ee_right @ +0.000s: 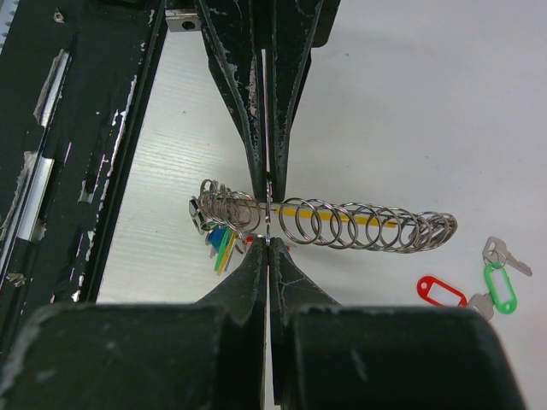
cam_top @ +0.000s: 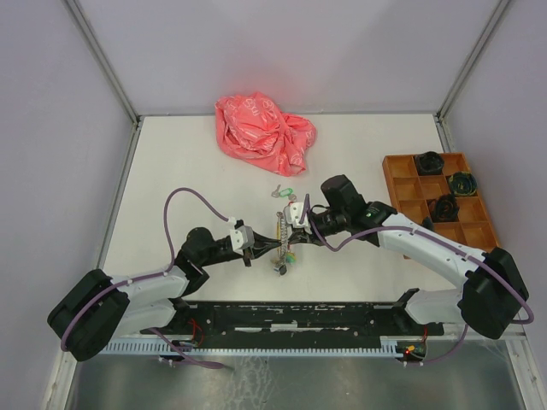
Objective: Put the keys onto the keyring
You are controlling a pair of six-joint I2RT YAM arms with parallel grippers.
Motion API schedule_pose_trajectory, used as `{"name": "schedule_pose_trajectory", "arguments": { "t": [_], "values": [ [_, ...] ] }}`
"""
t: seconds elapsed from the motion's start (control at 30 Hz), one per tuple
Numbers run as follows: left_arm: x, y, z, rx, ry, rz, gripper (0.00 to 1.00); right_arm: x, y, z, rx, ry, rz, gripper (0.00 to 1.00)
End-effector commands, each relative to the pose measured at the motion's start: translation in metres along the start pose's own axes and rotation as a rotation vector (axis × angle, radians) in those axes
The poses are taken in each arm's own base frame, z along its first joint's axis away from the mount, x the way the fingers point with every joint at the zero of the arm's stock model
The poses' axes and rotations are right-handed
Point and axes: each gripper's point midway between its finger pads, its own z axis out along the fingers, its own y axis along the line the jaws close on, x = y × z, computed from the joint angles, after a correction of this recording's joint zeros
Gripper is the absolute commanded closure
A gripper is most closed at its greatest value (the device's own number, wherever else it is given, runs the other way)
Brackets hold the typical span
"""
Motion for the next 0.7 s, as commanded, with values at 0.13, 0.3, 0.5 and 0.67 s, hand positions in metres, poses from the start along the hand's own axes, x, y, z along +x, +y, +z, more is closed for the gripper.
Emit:
{"name": "schedule_pose_trajectory", "arguments": {
  "t": [0.13, 0.3, 0.5, 0.67],
  "values": [
    [-0.0334, 0.0045, 0.0073, 0.023, -0.093, 0.116, 0.97, -0.0228, -0.0074, -0.0014, -0.005, -0.052, -0.051, 0.99],
    [-0.0343, 0.0051, 0.0071, 0.019, -0.095, 0.117, 0.97, -0.0235, -0.0054, -0.0005, -0.017, -0.058, -0.048, 0.99],
    [-0.0346, 0.0067, 0.0058, 0.006, -0.095, 0.12, 0.97, -0.0182, -0.005, -0.0019, -0.011, -0.032, -0.043, 0.99],
    [-0.0345, 0.0074, 0.0058, 0.003, -0.094, 0.12, 0.97, -0.0195, -0.0032, -0.0027, -0.016, -0.038, -0.045, 0.99]
  ]
}}
